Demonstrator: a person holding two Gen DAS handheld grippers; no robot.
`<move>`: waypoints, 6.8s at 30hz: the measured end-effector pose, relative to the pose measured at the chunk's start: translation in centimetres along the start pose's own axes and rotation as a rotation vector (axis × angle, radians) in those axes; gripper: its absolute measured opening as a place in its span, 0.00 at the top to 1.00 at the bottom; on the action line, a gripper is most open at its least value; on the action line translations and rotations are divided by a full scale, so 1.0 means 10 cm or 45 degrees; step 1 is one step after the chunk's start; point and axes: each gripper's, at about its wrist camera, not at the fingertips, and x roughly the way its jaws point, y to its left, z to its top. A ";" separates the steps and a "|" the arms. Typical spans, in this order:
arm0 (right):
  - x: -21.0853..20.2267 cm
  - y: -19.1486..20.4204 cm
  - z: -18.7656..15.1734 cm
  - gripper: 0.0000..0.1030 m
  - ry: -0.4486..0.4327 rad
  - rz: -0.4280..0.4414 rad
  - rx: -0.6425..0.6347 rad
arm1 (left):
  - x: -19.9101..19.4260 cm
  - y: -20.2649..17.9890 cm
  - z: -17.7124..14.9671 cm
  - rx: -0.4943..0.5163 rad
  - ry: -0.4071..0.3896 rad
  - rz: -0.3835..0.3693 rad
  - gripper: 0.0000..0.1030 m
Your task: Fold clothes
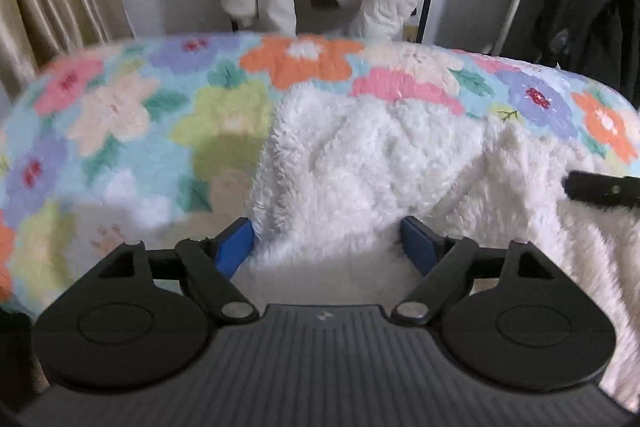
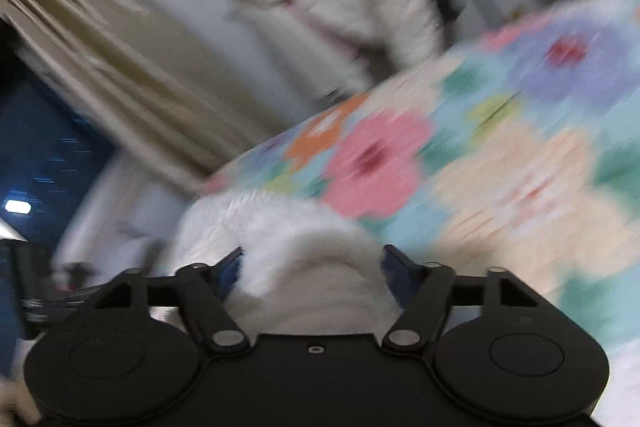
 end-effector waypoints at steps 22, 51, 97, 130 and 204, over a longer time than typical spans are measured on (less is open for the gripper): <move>-0.47 0.81 -1.04 0.79 -0.165 -0.278 -0.565 | -0.10 0.40 -0.10 -0.074 -0.195 0.069 0.22; -0.40 0.53 -0.80 0.82 -0.239 -0.309 -0.298 | -0.75 1.14 -0.71 -0.237 -0.436 -0.123 0.92; -0.50 1.11 -1.24 0.96 -0.171 -0.496 -0.825 | -0.35 0.27 -0.97 0.176 -0.438 -0.111 0.83; -0.23 0.54 -1.21 0.96 -0.071 -0.276 -0.405 | -0.20 0.47 -0.68 0.036 -0.255 -0.191 0.61; -1.83 -0.61 0.25 0.69 0.002 -1.051 -0.588 | 0.20 -3.32 -0.05 0.446 -0.193 -0.646 0.32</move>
